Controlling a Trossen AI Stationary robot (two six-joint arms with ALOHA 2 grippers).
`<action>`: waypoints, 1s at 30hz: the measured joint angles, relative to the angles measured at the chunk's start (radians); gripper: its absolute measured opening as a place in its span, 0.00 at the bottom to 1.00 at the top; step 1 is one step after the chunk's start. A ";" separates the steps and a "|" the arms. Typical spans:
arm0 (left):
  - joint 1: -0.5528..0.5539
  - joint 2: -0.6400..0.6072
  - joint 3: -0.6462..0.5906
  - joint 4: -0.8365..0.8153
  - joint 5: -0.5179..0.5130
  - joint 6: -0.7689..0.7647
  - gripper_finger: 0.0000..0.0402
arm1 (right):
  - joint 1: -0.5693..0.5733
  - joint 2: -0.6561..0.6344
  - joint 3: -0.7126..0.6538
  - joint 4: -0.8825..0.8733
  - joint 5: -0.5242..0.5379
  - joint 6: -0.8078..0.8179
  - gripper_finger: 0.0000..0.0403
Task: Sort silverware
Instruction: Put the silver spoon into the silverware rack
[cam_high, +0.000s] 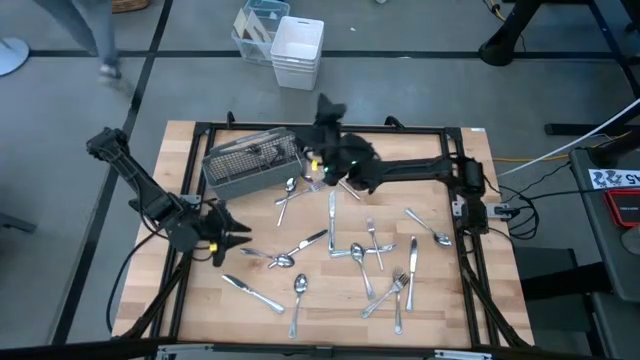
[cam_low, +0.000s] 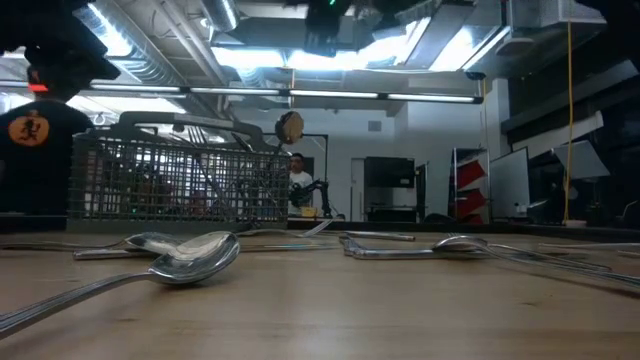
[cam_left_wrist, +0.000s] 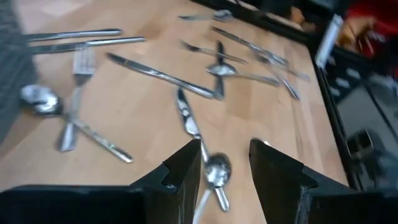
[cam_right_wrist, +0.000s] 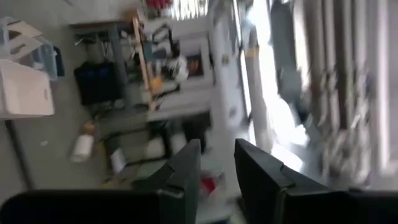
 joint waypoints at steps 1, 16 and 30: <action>0.000 0.022 0.000 0.023 0.016 0.027 0.32 | 0.001 -0.016 -0.006 0.002 0.016 0.022 0.25; 0.117 0.396 0.000 0.181 0.271 0.092 0.32 | 0.045 -0.225 -0.185 0.001 0.022 0.174 0.25; 0.264 0.595 0.000 0.340 0.441 0.229 0.32 | -0.048 -0.618 -0.717 -0.019 0.015 0.763 0.25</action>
